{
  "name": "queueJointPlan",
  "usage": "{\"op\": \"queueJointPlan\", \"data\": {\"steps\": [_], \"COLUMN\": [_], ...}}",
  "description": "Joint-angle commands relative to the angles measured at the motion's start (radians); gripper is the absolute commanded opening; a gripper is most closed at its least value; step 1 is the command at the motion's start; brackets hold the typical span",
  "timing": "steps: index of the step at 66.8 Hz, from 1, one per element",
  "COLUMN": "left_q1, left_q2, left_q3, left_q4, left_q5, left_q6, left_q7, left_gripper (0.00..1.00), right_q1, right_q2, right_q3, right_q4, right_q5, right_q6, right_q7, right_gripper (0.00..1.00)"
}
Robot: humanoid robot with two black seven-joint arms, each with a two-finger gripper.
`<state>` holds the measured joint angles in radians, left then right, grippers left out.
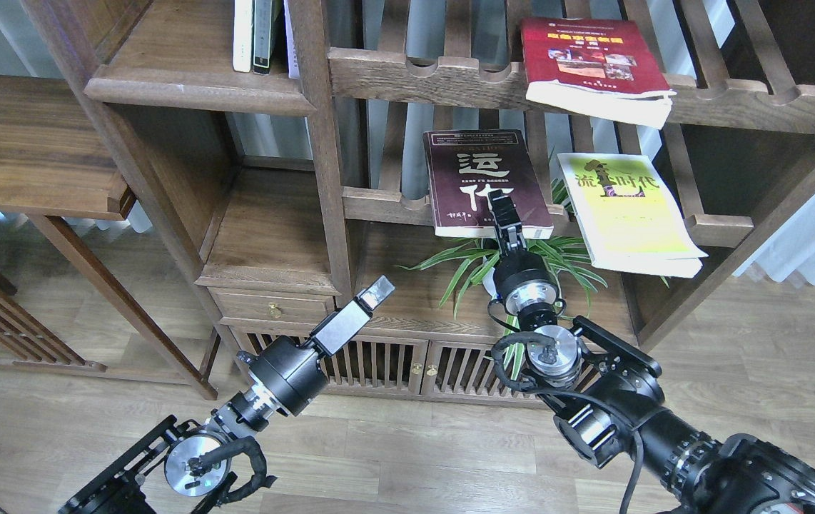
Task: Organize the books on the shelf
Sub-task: 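Grasp the dark red book's bottom edge with the right gripper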
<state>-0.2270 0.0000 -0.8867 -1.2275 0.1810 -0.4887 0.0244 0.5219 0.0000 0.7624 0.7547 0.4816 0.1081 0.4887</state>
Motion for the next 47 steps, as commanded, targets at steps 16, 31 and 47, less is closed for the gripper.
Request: {"op": "queueJointPlan", "data": {"steps": [16, 31, 47], "left_q1": [0.003, 0.001, 0.005], "left_q2": [0.0, 0.0, 0.0], "left_q3": [0.002, -0.003, -0.003], "left_q4": [0.002, 0.014, 0.028], "left_q5": [0.0, 0.0, 0.0], "left_q6": [0.0, 0.0, 0.0], "left_q7": [0.0, 0.0, -0.001], "left_gripper": [1.0, 1.0, 1.0], "right_q1": [0.015, 0.013, -0.022], "right_q2": [0.0, 0.0, 0.0], "right_q3": [0.003, 0.02, 0.005], "right_q4": [0.0, 0.012, 0.034], "right_q5": [0.032, 0.031, 0.018], "right_q6": [0.007, 0.051, 0.235], "right_q7": [0.0, 0.0, 0.0], "right_gripper": [0.24, 0.08, 0.03]}}
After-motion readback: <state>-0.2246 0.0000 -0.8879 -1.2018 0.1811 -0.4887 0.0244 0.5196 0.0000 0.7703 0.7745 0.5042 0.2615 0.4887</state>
